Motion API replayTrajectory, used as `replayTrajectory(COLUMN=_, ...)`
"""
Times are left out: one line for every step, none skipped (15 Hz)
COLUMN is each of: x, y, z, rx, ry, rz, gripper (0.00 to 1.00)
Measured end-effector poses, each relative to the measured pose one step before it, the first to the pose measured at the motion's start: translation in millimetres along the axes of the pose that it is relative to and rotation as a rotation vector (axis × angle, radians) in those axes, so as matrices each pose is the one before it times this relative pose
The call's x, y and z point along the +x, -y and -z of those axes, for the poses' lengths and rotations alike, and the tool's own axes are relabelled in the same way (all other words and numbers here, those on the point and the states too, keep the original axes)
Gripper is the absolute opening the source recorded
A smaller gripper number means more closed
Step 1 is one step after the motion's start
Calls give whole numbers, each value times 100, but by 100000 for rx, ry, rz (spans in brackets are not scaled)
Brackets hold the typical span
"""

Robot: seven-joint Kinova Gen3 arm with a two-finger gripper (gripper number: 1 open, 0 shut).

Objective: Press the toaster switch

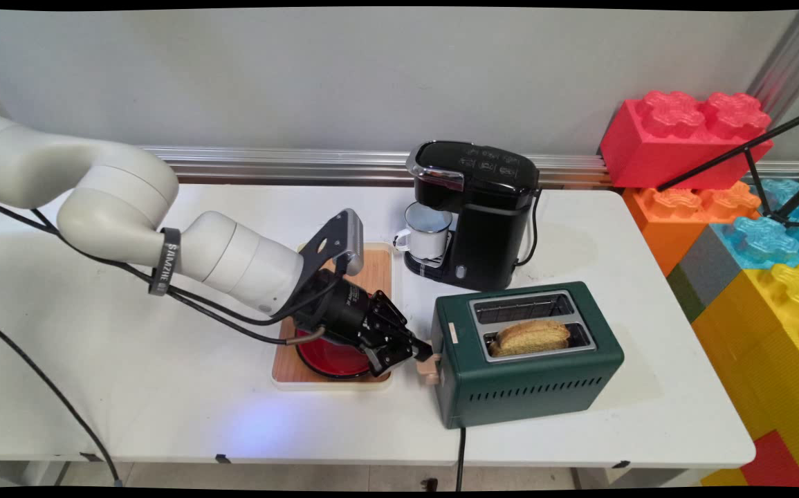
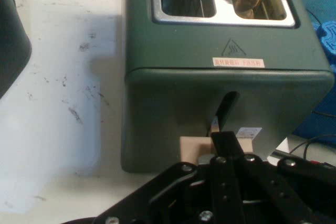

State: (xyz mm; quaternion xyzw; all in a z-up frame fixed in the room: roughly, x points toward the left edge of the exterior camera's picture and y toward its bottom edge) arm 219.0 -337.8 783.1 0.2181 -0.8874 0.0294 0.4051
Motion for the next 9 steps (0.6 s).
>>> replayTrajectory(x=-23, y=39, z=-44, rx=16, ry=131, rz=-56, gripper=0)
replayTrajectory(x=-7, y=48, z=-54, rx=15, ry=121, rz=-93, gripper=0)
replayTrajectory(x=-44, y=60, z=-52, rx=36, ry=221, rz=-82, gripper=0)
replayTrajectory(x=-35, y=39, z=-38, rx=-18, ry=214, rz=-32, gripper=0)
replayTrajectory(x=-29, y=44, z=-25, rx=-88, ry=187, rz=-147, gripper=0)
replayTrajectory(x=-52, y=45, z=-13, rx=-33, ry=208, rz=-134, gripper=0)
replayTrajectory(x=-42, y=40, z=-16, rx=-14, ry=203, rz=-124, gripper=0)
replayTrajectory(x=-19, y=31, z=-8, rx=3, ry=89, rz=-53, gripper=0)
replayTrajectory(x=-23, y=38, z=-11, rx=-13, ry=109, rz=-98, gripper=0)
